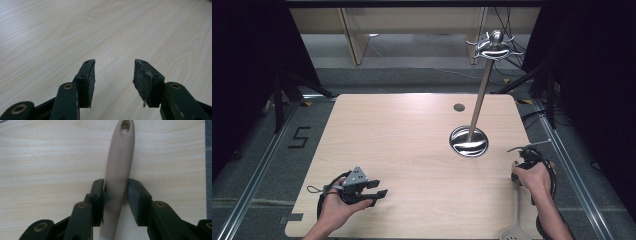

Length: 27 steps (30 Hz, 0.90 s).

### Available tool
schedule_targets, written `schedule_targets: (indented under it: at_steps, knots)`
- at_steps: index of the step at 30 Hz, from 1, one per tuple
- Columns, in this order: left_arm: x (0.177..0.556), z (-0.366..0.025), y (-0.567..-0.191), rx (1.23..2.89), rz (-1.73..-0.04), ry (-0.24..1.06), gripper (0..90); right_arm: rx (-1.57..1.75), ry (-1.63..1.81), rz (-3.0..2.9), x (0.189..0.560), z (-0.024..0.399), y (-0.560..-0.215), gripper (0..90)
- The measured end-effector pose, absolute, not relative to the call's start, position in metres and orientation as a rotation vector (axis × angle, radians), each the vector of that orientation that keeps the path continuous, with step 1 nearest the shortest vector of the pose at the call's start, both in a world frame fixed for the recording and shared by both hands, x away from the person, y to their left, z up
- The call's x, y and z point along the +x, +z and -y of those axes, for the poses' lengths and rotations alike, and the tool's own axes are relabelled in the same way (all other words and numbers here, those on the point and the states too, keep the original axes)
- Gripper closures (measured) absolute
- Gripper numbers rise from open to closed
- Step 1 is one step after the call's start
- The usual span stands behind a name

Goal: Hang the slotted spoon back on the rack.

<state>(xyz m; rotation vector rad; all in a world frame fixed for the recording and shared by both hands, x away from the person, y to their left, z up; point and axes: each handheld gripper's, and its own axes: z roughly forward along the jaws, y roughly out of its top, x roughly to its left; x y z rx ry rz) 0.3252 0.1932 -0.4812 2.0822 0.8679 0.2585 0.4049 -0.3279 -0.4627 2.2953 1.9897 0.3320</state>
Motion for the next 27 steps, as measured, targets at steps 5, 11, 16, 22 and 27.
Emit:
schedule_targets:
  at_steps: [5, 11, 16, 22, 27]
  knots:
    - [0.324, -0.190, -0.482, 2.048, -0.899, 0.242, 51.0, 2.283, 0.342, -1.993, 0.404, 0.330, -0.467, 64.2]
    - [0.326, -0.193, -0.482, 2.087, -0.863, 0.257, 51.2, 2.264, 0.334, -1.999, 0.406, 0.327, -0.472, 65.0]
    - [0.325, -0.192, -0.482, 2.069, -0.872, 0.255, 51.2, 2.243, 0.286, -2.047, 0.406, 0.329, -0.471, 66.9]
    - [0.325, -0.193, -0.482, 2.075, -0.869, 0.259, 51.3, 2.349, 0.341, -1.969, 0.406, 0.316, -0.469, 68.4]
    - [0.325, -0.192, -0.482, 2.065, -0.874, 0.256, 51.3, 2.353, 0.419, -1.952, 0.408, 0.309, -0.463, 69.2]
